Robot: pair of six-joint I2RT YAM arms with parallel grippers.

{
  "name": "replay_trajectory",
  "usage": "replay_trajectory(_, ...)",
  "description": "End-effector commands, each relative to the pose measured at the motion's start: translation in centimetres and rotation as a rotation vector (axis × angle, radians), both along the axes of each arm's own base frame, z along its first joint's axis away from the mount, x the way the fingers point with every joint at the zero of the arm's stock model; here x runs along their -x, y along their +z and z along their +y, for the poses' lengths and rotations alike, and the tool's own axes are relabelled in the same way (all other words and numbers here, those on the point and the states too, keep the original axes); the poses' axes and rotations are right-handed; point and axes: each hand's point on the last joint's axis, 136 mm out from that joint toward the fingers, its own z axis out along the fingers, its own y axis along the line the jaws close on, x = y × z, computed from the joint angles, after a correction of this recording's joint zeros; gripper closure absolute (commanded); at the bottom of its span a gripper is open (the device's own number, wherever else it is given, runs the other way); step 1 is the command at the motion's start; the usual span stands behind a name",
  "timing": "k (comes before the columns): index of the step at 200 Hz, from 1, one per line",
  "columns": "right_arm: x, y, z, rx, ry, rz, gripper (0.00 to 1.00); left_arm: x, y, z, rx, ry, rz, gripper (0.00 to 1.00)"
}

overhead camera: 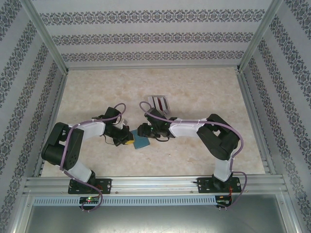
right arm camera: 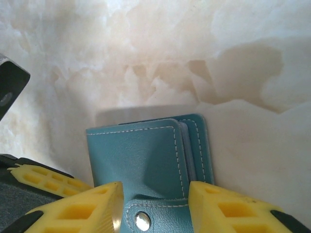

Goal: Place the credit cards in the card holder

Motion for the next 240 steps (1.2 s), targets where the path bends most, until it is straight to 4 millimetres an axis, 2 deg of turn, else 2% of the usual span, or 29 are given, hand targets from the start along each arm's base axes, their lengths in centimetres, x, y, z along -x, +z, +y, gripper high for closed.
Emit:
replay_trajectory(1,1.8,-0.7,0.0,0.026,0.058,0.005,0.56,-1.1,2.5,-1.4,0.041,-0.042,-0.097,1.00)
replay_trajectory(50,2.1,0.1,-1.5,0.178,0.126,-0.120,0.53,-0.9,4.1,-1.5,0.047,-0.053,-0.089,1.00)
replay_trajectory(85,2.2,-0.1,-1.8,0.250,0.141,-0.140,0.56,-1.0,4.3,-1.6,0.042,-0.057,-0.081,1.00)
replay_trajectory(101,2.1,-0.1,-1.8,0.274,0.136,-0.162,0.59,-1.1,4.3,-1.6,0.043,-0.056,-0.088,1.00)
replay_trajectory(130,2.2,-0.1,-2.2,0.330,0.132,-0.162,0.79,-1.1,4.2,-1.6,0.031,-0.056,-0.073,1.00)
replay_trajectory(174,2.6,0.7,-2.3,0.272,0.124,-0.150,1.00,-1.0,2.9,-0.9,-0.023,-0.054,-0.048,1.00)
replay_trajectory(212,2.3,2.3,-3.2,0.145,0.072,-0.136,1.00,-0.6,0.7,0.2,-0.108,-0.048,-0.005,1.00)
replay_trajectory(240,2.2,3.1,-3.2,-0.080,0.048,-0.074,1.00,-0.8,0.1,0.2,-0.110,-0.049,-0.004,1.00)
